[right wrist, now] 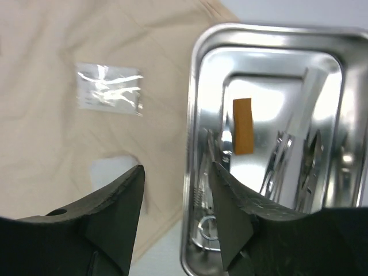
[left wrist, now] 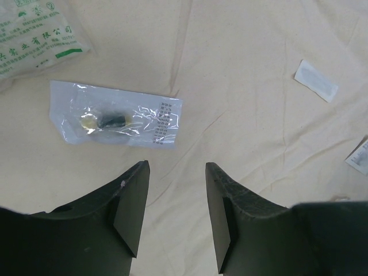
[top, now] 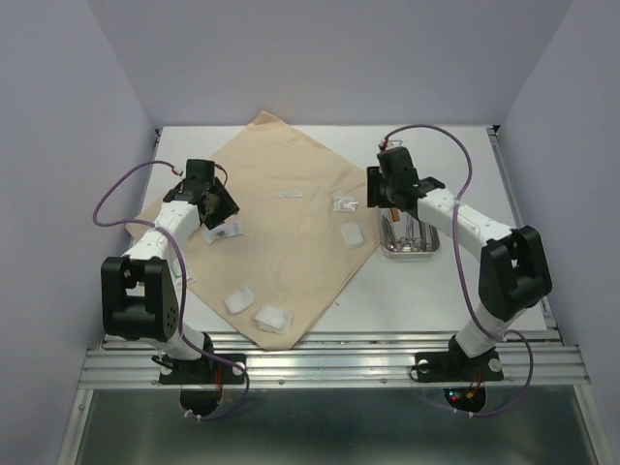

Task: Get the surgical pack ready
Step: Place the medical item in the container, then pick up the medical item from the surgical kit.

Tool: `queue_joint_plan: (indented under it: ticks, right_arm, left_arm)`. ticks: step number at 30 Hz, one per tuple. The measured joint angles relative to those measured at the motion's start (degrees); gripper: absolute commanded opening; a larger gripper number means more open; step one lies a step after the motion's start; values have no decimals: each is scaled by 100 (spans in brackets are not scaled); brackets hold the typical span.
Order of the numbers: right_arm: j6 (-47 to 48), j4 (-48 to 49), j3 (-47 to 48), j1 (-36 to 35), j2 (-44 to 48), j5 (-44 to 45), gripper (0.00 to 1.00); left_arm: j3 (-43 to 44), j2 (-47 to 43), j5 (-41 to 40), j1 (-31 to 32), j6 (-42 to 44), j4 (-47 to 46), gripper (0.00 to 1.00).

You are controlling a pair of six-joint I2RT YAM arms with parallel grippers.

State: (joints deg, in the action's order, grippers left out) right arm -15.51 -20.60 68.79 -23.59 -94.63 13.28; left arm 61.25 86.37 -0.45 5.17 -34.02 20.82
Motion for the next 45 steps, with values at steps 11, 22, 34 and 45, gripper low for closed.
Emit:
queue_joint_plan:
  ticks: [11,22,34,45]
  right_arm:
    - [186,9,1897,-494,-1908,-199,72]
    - [146,-210,2439,-490,-2883,-503,78]
    - [-127,-122,2426,-487,-2885,-634,42]
    - [-232,79,2249,-479,-2811,-509,7]
  left_arm:
    - [0,-2,-11,0,81,42,54]
    - [0,-2,-24,0,166,151,54]
    - [0,-2,-24,0,212,170,54]
    - [0,-2,-24,0,214,168,54]
